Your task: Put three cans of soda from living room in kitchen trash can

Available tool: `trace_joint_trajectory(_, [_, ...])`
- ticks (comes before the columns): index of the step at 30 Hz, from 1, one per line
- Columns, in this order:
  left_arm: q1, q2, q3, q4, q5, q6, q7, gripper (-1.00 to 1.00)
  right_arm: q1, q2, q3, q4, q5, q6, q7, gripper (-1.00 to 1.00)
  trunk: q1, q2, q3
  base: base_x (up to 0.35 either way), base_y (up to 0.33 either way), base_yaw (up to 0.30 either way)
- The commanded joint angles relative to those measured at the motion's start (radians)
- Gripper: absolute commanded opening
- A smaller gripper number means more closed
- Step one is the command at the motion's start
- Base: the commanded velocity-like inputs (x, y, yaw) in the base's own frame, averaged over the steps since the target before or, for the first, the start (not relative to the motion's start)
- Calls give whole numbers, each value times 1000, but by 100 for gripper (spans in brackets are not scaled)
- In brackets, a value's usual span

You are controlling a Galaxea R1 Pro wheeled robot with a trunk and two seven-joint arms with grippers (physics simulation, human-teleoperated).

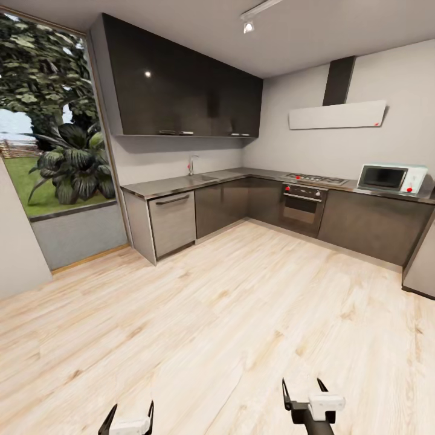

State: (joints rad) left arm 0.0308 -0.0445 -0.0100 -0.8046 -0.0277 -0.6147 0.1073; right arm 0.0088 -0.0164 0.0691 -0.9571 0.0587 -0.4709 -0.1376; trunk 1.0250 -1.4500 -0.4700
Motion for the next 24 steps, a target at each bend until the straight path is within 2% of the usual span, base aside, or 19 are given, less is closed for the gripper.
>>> trace_joint_trajectory(1, [0,0,0,1,-1,0,-1,100,0,0,1,4,0,0,1,100,0,0,0,0,0,0])
trace_joint_trajectory(11, [-1,0,-1,10,-5,0,-5,100,-1,10,6,58,5,1,3,100,0,0,0,0,0,0])
trace_joint_trajectory(24, [-3,0,-1,62,-3,0,-6,100,-3,15,10,63,6,2,-8,100,0,0,0,0,0,0])
